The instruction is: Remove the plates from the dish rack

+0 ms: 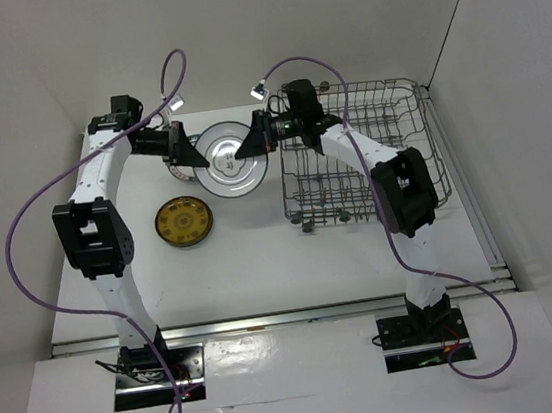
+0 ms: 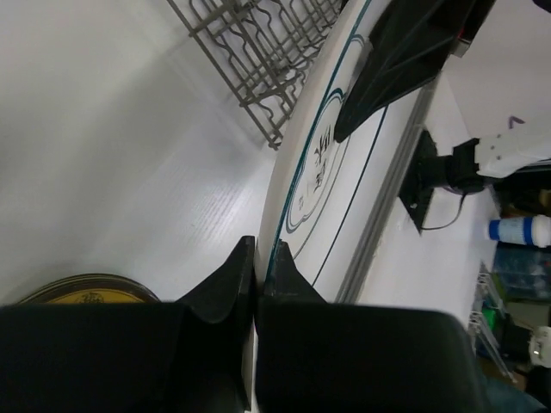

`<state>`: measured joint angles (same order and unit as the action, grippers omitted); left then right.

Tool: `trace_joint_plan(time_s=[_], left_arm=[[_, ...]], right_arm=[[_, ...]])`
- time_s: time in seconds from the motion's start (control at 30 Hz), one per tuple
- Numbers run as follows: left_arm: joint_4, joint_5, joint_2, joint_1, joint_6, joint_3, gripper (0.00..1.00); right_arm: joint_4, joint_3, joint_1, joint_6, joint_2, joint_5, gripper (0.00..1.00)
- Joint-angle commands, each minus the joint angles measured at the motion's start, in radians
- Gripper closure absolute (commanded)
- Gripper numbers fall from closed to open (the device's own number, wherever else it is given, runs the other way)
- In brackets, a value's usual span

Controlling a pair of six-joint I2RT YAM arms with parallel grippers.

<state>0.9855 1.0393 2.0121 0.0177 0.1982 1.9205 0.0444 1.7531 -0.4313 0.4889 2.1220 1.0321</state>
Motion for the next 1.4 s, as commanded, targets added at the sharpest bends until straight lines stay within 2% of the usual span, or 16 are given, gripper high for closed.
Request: trace_joint_plan(time_s=[0.0,0.07,0.13,0.2,0.23,0.33,0.43,0.57,0.7,0.9,1.07,1.13,1.23,1.27,1.37], left_arm=[[0.044,0.08,0.042,0.033,-0.022,0.031,1.0],[-0.017,0.08,0.042,0.066,-0.072,0.02,1.0],[-0.06,0.033,0.042,0.085,-0.149,0.009,1.0],[-0.121,-0.043,0.042,0.094,-0.199,-0.017,1.0],[-0.152,-0.057,0.016,0.094,-0.218,-0.037,1.0],[-0.314,-0.076,-0.019,0.126,-0.334,-0.135,1.0],[-0.422,-0.136,-0.007,0.18,-0.469,-0.147,1.0],[-0.47,-0.214,0.077,0.212,-0.548,-0.074,1.0],[-0.524,-0.259,0.183,0.212,-0.621,0.018,1.0],[-0.417,-0.308,0.413,0.2,-0.631,0.291,1.0],[-0.42,-0.36,0.448,0.189,-0.629,0.293,0.99],[-0.395,-0.36,0.47,0.171,-0.597,0.305,0.94],[-0.285,-0.418,0.484,0.151,-0.542,0.356,0.75],[-0.268,-0.468,0.484,0.151,-0.525,0.356,0.6],[-0.223,-0.565,0.438,0.131,-0.451,0.347,0.41]], right_arm=[[0.031,0.06,-0.021,-0.007,-0.013,-0.014,0.89],[-0.038,0.081,-0.021,-0.033,-0.004,-0.053,0.59],[-0.076,0.104,-0.021,-0.059,-0.004,-0.087,0.5],[-0.086,0.105,-0.001,-0.069,-0.004,-0.112,0.26],[-0.095,0.117,-0.001,-0.069,-0.004,-0.121,0.0],[-0.138,0.158,0.009,-0.081,0.007,-0.17,0.0],[-0.25,0.226,0.048,-0.133,0.007,-0.266,0.0],[-0.382,0.249,0.069,-0.225,-0.056,-0.389,0.0],[-0.414,0.249,0.069,-0.291,-0.14,-0.466,0.0],[-0.434,0.214,0.069,-0.32,-0.212,-0.501,0.0],[-0.434,0.186,0.069,-0.32,-0.237,-0.511,0.0],[-0.445,0.177,0.069,-0.32,-0.237,-0.5,0.0],[-0.445,0.168,0.069,-0.32,-0.237,-0.5,0.0],[-0.436,0.167,0.069,-0.32,-0.237,-0.5,0.0],[-0.436,0.167,0.069,-0.32,-0.237,-0.491,0.0]])
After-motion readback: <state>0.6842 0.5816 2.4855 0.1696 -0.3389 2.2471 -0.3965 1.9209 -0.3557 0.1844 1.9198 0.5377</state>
